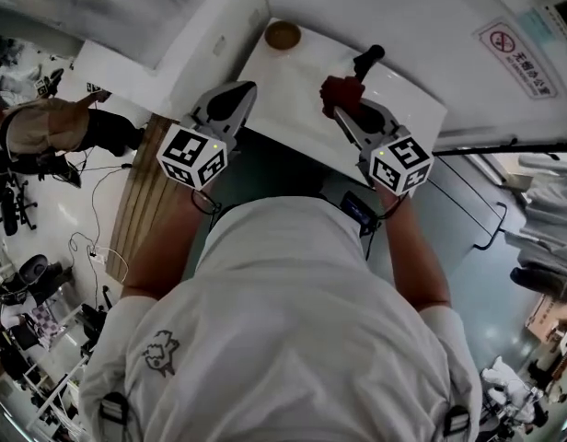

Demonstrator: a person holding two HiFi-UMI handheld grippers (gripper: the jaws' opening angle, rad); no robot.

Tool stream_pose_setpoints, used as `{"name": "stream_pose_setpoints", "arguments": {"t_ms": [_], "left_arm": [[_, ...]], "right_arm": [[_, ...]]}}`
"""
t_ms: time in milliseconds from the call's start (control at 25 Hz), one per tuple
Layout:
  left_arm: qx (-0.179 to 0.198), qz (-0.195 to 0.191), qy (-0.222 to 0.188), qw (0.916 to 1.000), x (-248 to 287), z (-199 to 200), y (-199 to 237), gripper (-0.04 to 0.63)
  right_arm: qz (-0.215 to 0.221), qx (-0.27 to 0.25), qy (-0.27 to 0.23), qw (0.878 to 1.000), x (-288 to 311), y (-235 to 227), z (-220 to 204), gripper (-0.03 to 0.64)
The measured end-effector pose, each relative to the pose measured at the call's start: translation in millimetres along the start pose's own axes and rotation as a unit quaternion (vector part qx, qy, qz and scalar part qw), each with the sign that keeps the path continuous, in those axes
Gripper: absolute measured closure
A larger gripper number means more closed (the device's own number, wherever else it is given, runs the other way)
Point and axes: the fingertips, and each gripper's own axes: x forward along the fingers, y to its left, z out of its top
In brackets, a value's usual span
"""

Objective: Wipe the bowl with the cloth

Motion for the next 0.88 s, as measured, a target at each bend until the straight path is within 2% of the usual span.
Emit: {"name": "stream_pose_setpoints", "arguments": {"t_ms": [320, 480, 680, 880], "left_arm": [[0.013, -0.037, 0.009, 0.9992, -110.6, -33.4, -23.1, 0.581], [0.010, -0.040, 0.009, 0.9991, -157.1, -48.3, -31.4, 0.581], [0.000, -0.045, -0.005, 0.9990, -189.8, -58.3, -57.2, 0.581], [0.020, -0.049, -0.020, 0.9984, -201.6, -52.4, -95.8, 0.581]], "right_arm": [[-0.004, 0.010, -0.009, 1.000, 5.6, 125.6, -20.2, 0.528], [-0.003, 0.006, -0.008, 1.000, -0.4, 181.5, -30.2, 0.528], [-0.012, 0.001, -0.003, 1.000, -26.6, 224.2, -43.3, 0.528], [-0.010, -0.022, -0.001, 1.000, -61.0, 237.4, -52.8, 0.528]]}}
